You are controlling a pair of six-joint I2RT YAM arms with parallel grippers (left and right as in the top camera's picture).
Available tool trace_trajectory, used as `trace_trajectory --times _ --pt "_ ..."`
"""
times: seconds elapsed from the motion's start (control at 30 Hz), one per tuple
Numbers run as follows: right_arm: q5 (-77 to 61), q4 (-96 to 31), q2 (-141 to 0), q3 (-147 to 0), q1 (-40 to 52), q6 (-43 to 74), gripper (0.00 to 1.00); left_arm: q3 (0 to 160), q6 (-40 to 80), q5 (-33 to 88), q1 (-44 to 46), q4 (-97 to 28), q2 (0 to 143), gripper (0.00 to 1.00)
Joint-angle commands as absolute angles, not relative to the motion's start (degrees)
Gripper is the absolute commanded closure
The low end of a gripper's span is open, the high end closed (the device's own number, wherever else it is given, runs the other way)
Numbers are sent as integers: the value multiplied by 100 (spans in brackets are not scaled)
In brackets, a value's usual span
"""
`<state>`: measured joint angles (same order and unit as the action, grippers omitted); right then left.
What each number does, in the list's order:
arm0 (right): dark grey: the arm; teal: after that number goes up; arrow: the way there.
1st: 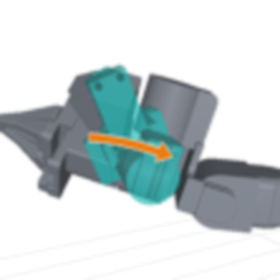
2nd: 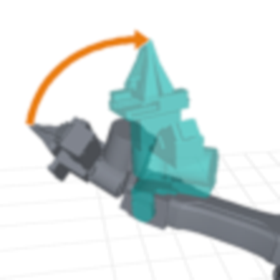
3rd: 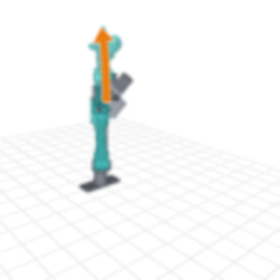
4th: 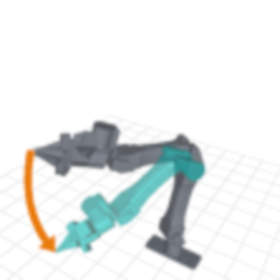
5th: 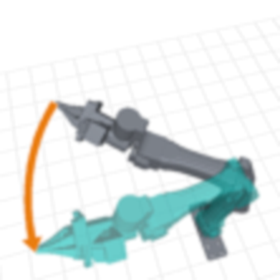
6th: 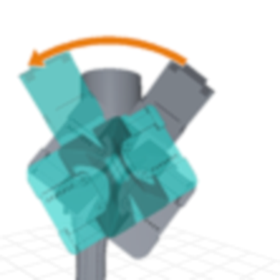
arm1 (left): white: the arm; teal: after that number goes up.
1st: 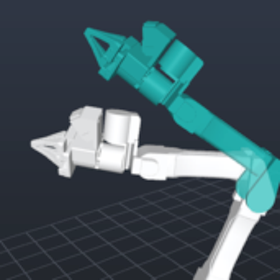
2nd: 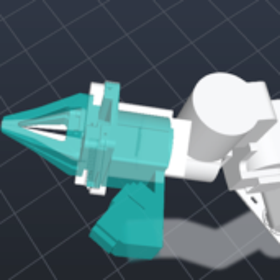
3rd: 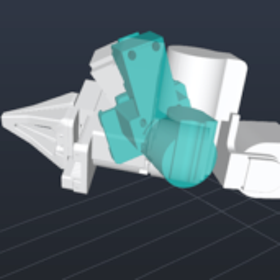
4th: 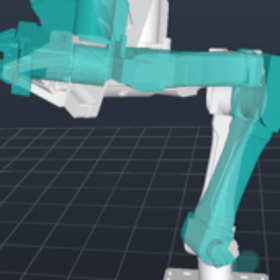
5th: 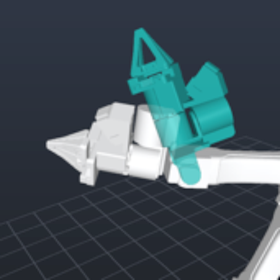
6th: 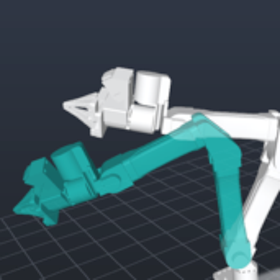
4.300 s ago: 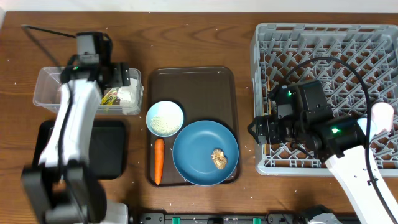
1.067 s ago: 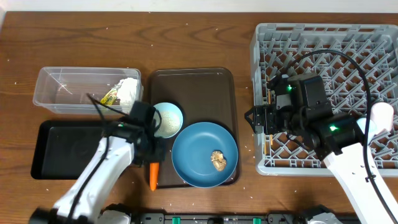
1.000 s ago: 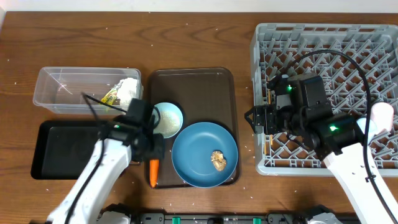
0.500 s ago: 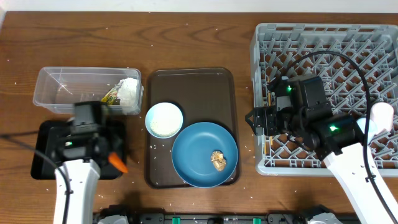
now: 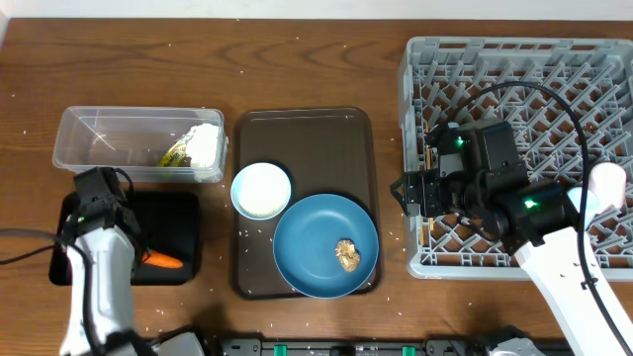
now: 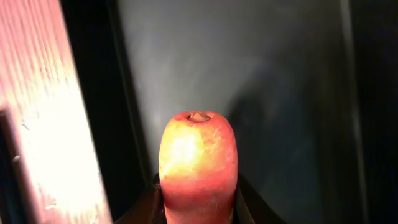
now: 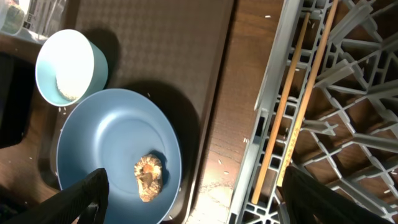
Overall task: Sort waste into correct bins and load items into the dishwasher rack
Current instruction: 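Move carrot left and drop it onto the black tray, then reach left gripper to the white rice bowl rim and grasp it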
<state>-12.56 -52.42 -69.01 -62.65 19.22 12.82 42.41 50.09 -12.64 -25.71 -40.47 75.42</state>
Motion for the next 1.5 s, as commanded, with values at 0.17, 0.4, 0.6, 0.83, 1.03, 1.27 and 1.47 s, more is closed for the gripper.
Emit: trace_trajectory --times 0.17,0.4,0.6,0.83,1.03,1.27,1.47 --pt "-1221 -5328 -6928 -6294 1986 1253 18 4241 4969 -832 -2606 -3975 7603 29" --pt "-1221 -5293 -6928 -6294 1984 1256 18 4775 3535 537 -2554 -4390 6982 24" --pt "-1221 -5153 -6928 -6294 1984 1258 17 5190 1903 1758 -1872 -4348 6318 23" --pt "-1223 -4989 -6928 -6294 1986 1262 18 5262 239 1835 73 -4141 6278 24" --pt "-1223 -5118 -6928 -6294 1986 1286 18 5262 -150 1317 1343 -3760 6879 25" --pt "-1223 -5166 -6928 -6294 1986 1284 17 5264 5 871 1885 -2587 8005 30" --pt "-1232 -5190 -6928 -6294 1992 1330 17 5264 585 757 1949 -2001 8777 36"
